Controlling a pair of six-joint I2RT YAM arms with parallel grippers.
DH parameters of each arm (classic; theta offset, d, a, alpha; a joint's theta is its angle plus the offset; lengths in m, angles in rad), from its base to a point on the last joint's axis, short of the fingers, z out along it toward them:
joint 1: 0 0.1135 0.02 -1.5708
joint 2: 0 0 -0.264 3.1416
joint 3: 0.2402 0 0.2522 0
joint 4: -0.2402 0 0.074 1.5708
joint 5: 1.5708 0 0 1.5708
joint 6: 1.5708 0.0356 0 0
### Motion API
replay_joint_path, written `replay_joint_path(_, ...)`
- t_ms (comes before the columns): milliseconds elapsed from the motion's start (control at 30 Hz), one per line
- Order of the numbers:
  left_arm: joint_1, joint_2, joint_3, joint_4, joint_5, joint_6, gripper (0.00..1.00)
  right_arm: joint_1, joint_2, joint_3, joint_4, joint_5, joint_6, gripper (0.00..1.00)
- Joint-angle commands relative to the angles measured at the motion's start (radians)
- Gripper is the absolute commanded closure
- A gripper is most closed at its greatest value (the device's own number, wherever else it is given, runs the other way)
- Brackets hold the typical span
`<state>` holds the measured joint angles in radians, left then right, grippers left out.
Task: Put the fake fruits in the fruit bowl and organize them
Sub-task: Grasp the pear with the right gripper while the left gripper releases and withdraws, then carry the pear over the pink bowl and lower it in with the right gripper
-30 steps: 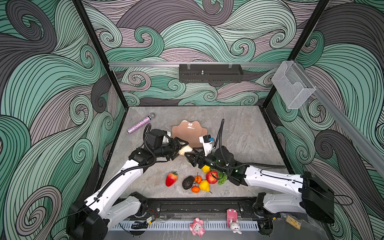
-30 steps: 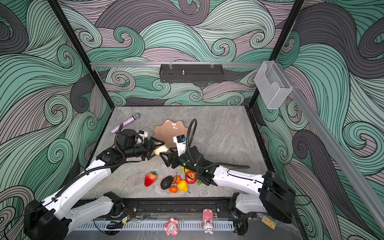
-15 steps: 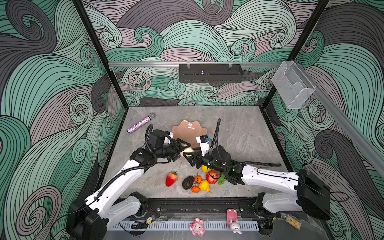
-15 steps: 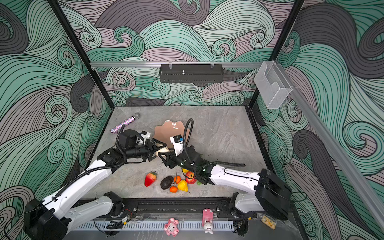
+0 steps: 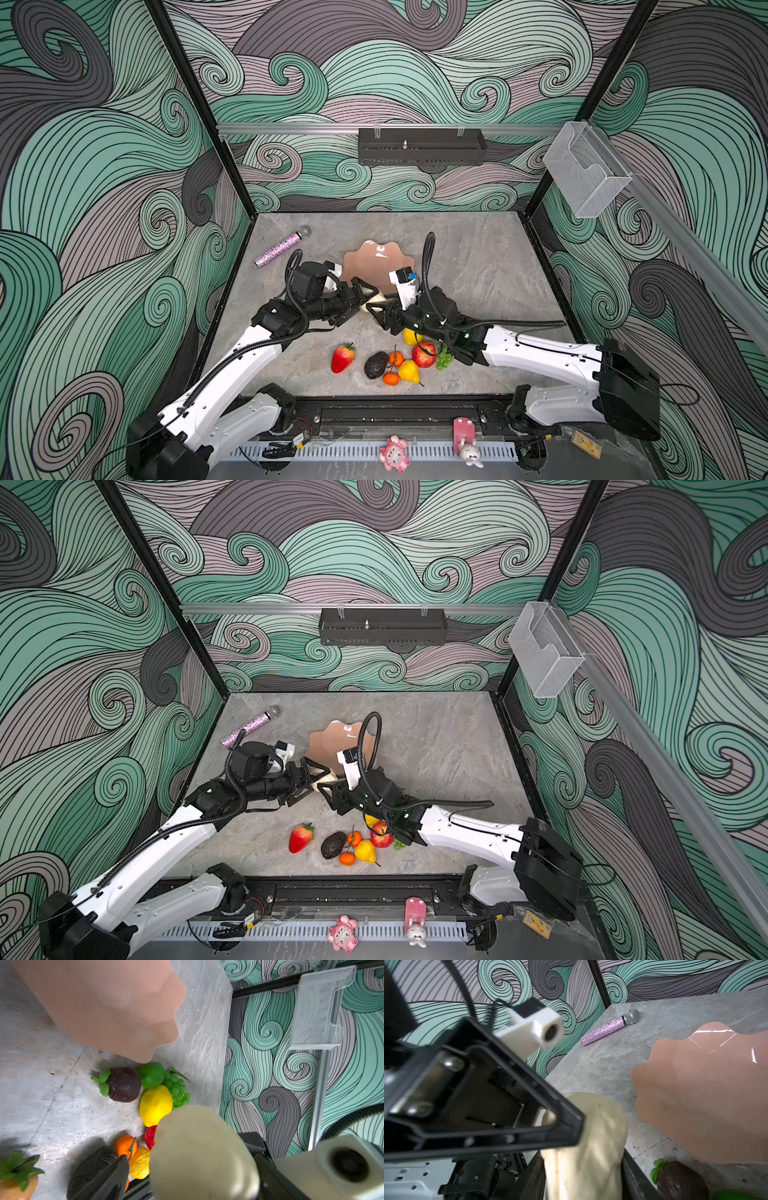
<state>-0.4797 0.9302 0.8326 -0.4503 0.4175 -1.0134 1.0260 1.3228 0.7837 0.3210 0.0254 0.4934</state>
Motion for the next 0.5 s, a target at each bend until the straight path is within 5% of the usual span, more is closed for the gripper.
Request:
replay_joint_path(0,0.056,-0.078,0.078,-0.210,-0.161,0.175,0.03,-0.058,0.008,0.045,-0.096,0.035,-0.044,0.50)
replay_joint_path(233,0.203,-0.145,0.216,-0.470,-0.307,0.459,0.03,-0.184,0.120,0.164,-0.251,0.032,-0.177,0.49)
replay_joint_path(467,0.217,-0.241,0.267,-0.505,-0.505,0.625,0.02,-0.255,0.274,0.264,-0.272,-0.001,-0.229,0.48)
